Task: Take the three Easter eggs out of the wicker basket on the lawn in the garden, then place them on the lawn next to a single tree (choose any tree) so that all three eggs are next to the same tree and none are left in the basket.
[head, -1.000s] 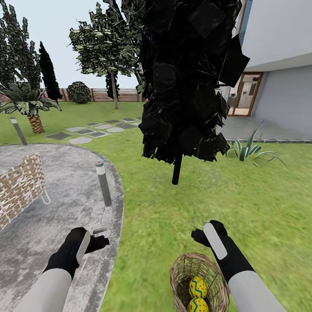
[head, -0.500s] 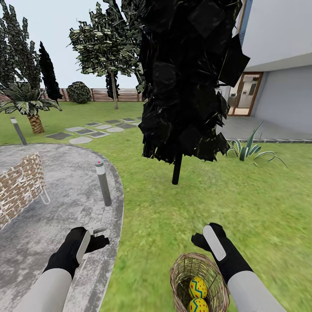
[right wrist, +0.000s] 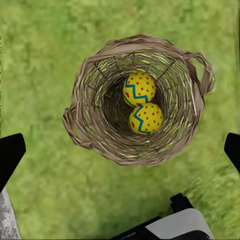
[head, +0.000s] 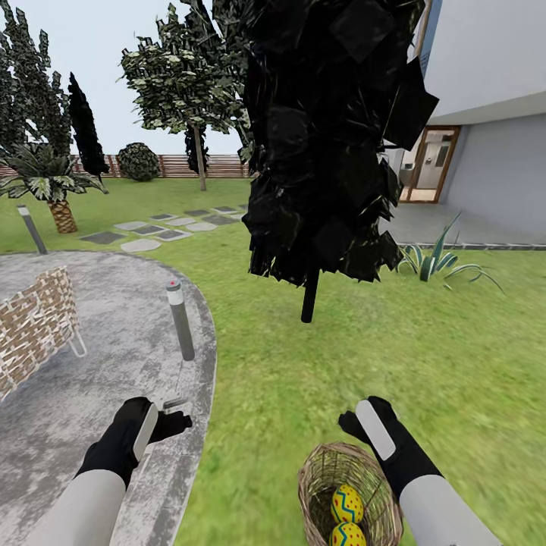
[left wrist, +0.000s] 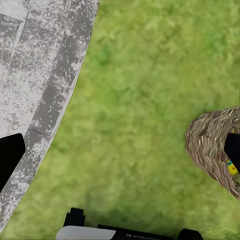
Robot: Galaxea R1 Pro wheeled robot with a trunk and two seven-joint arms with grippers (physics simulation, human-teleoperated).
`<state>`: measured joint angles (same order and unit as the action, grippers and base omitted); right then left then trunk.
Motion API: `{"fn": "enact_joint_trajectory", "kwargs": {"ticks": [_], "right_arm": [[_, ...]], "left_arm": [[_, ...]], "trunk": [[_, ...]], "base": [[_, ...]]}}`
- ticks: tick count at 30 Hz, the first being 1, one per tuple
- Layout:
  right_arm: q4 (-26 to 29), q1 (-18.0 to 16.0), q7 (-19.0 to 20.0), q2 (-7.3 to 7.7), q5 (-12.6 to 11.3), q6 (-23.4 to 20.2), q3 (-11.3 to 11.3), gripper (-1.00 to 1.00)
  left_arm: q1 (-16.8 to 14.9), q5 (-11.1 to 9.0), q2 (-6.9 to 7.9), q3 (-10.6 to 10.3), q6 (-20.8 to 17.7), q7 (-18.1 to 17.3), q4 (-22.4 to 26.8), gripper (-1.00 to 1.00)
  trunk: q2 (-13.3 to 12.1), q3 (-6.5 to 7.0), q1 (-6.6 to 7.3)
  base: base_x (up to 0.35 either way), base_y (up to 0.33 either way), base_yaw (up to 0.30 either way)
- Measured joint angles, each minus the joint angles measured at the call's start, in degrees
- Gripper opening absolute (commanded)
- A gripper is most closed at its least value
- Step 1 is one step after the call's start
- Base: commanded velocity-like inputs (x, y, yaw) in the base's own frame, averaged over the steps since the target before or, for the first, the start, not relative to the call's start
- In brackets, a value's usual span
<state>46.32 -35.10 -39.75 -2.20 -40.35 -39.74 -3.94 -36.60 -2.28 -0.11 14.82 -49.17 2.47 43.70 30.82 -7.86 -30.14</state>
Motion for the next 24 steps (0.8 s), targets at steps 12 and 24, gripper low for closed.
{"fn": "enact_joint_trajectory", "kwargs": {"ticks": [12,24], "right_arm": [[-1.03,-1.40,1.29,-0.16,0.03,1.29,-0.09,1.00],[-1.04,-1.42,1.32,-0.44,-0.11,0.26,-0.11,1.00]], "left_arm": [[-0.02,-0.06,0.44,5.38,-0.54,-3.84,0.13,1.00],[-0.05,-0.13,0.51,6.17,-2.55,-4.35,2.04,1.00]], "trunk": [[4.83,-2.17,-2.64],[9.66,-4.33,-5.28]], "base": [[0.000,0.000,0.000],[0.000,0.000,0.000]]}}
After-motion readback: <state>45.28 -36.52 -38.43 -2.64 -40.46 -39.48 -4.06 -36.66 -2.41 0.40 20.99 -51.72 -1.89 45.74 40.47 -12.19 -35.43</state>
